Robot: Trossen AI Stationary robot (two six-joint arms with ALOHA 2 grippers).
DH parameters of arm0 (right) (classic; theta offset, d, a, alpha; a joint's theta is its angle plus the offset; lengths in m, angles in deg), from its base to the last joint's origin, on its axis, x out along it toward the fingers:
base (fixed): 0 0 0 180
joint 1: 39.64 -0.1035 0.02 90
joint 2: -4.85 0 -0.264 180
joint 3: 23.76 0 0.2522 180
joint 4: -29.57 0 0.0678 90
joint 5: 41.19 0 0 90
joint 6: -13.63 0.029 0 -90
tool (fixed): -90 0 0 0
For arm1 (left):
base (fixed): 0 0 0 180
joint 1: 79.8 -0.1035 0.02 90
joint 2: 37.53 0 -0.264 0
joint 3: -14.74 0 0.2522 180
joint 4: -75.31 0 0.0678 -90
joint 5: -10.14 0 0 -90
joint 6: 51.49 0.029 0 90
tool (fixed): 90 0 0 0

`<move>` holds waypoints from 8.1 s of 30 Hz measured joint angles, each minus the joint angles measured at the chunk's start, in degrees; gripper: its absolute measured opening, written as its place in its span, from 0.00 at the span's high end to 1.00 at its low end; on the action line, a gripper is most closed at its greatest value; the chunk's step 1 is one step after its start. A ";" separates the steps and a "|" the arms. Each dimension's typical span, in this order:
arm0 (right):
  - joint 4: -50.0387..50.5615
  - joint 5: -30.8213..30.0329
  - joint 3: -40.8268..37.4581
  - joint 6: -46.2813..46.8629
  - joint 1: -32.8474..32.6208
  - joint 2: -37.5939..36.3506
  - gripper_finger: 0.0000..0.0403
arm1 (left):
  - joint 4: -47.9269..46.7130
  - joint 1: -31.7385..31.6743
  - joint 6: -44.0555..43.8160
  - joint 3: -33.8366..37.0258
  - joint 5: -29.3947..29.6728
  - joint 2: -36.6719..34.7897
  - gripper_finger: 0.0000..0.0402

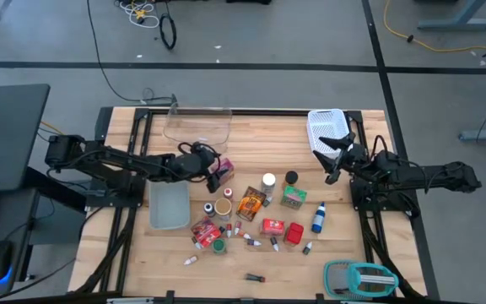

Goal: Pick & Place Kitchen Items
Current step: Put the purple cereal box into the gray bin, then put the green cereal box into the gray bin

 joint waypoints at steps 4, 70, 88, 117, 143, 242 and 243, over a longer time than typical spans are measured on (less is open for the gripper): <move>-0.10 0.02 0.00 -1.64 0.00 0.00 0.35 | 1.52 0.00 0.47 -0.01 -0.58 0.00 0.21; -1.95 0.02 0.00 -5.29 0.00 0.26 0.35 | -50.34 3.43 -0.03 0.74 -18.21 -56.30 0.64; -1.41 0.09 0.00 -2.63 0.00 2.32 0.35 | -65.28 3.45 -15.35 0.74 -7.22 -45.33 0.63; -7.05 0.13 0.02 -9.21 0.00 2.62 0.35 | -60.70 3.43 -8.46 -5.61 5.36 -30.32 0.33; -7.45 7.07 0.02 -7.63 0.00 3.46 0.35 | -25.04 5.32 7.97 -9.44 -10.86 -11.39 0.40; 16.35 21.91 11.98 18.22 -8.00 29.64 0.97 | 1.05 7.87 20.04 -9.46 -8.59 1.42 0.40; 14.91 22.63 11.98 18.22 -8.00 29.64 0.97 | 1.19 7.87 19.81 -9.45 -8.59 1.42 0.40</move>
